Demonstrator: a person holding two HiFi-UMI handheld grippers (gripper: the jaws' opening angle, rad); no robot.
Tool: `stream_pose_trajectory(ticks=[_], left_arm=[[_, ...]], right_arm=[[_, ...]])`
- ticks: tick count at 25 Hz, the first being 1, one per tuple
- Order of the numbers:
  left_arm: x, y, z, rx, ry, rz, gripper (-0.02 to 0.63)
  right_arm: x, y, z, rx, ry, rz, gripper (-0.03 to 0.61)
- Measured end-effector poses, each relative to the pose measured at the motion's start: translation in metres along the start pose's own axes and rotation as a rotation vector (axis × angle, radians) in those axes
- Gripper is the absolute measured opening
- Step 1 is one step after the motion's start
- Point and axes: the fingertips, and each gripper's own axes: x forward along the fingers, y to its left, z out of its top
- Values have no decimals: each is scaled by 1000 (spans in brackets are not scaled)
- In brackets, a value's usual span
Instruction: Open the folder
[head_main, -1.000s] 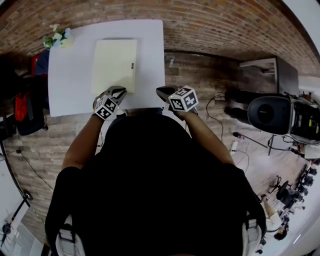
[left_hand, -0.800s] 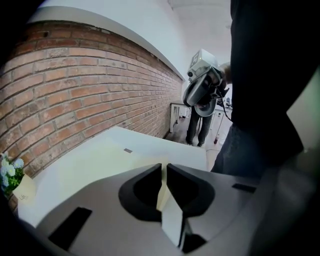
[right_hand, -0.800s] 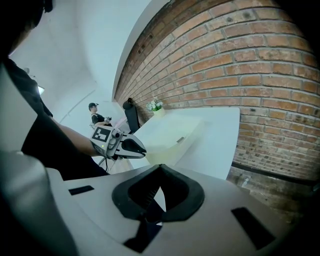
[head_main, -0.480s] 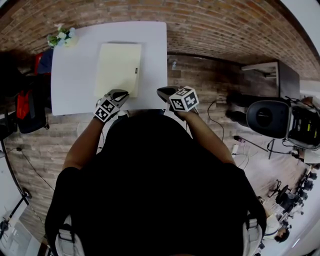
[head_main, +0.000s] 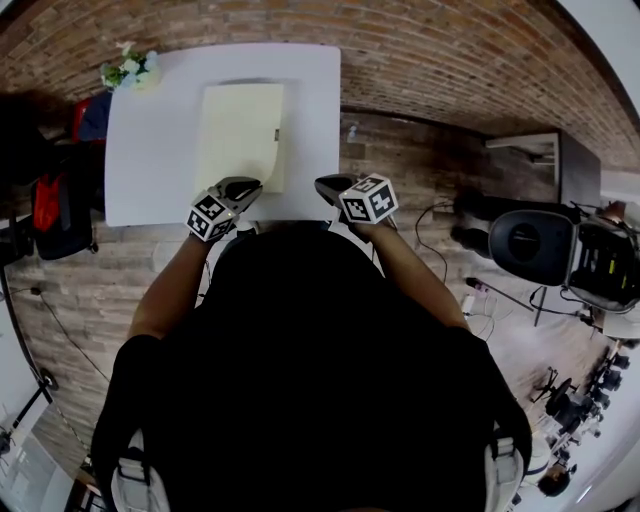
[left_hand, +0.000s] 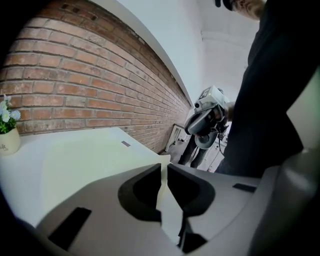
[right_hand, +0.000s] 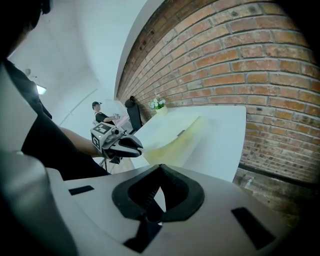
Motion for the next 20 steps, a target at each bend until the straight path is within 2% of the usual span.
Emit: stream_pose_trajectory(ticks=[14, 20], left_arm=[[-19, -3, 19, -20, -61, -3, 48], [-31, -2, 28, -19, -86, 25, 48]], right_arm=[[18, -7, 6, -14, 60, 24, 23], [31, -8, 12, -43, 103, 51, 23]])
